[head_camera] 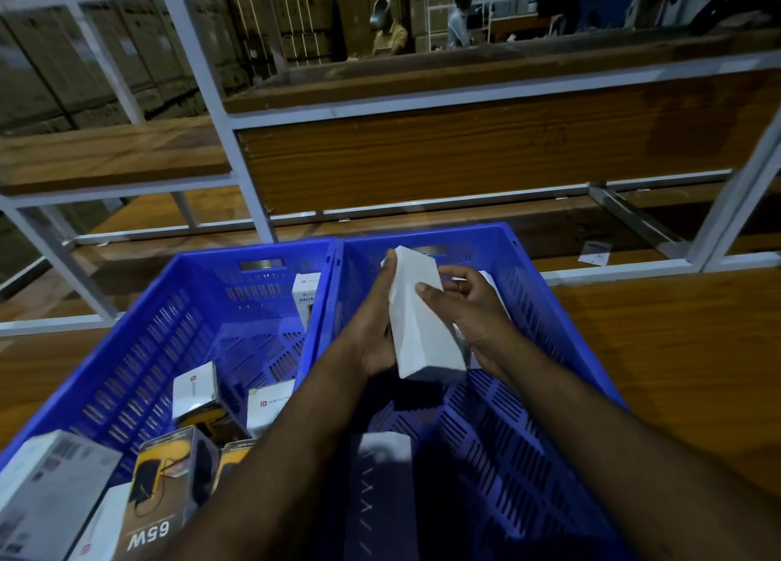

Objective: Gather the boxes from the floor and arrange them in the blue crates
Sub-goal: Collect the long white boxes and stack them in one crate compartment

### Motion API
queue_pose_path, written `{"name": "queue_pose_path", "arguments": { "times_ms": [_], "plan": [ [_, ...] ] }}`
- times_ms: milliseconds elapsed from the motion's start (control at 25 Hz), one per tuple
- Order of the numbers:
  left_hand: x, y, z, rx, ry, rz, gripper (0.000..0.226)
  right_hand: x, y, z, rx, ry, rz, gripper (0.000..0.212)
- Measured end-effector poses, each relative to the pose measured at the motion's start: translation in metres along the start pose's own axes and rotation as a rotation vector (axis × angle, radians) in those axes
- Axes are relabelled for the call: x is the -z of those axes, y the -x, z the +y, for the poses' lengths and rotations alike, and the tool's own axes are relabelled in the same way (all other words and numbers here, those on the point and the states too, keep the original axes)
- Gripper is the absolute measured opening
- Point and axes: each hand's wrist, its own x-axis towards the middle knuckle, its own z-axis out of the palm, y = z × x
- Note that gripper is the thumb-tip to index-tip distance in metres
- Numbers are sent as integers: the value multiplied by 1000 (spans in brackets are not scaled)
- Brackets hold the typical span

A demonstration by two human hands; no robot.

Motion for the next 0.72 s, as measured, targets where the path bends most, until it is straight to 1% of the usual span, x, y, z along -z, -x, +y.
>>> {"name": "queue_pose_path", "arguments": {
  "times_ms": [80, 160, 240, 280, 400, 480, 560, 640, 720],
  "plan": [
    [-3, -1, -2, -8, -56, 30, 64, 0, 1, 1, -65, 33, 32, 48],
    [-3, -3, -3, 23, -123, 80, 53, 2, 0, 2, -138, 69, 42, 36],
    [1, -4, -2, 63, -165, 155, 45, 4, 2, 2, -228, 30, 7, 21],
    [3, -4, -1, 76, -167, 182, 42, 6, 2, 1, -258, 11, -18, 18],
    [4, -3, -2, 71, -171, 226, 40, 7, 3, 0, -269, -1, -35, 20],
    [2, -1, -2, 61, -133, 221, 39, 6, 2, 0, -264, 3, -23, 21],
    [2, -2, -2, 59, -88, 208, 37, 6, -1, 2, -262, 42, -23, 27],
    [3, -1, -2, 42, -44, 210, 35, 5, -2, 4, -302, 82, -65, 38],
    [5, -4, -2, -26, 4, 234, 39, 5, 0, 5, -391, 98, -158, 46]
  ]
}}
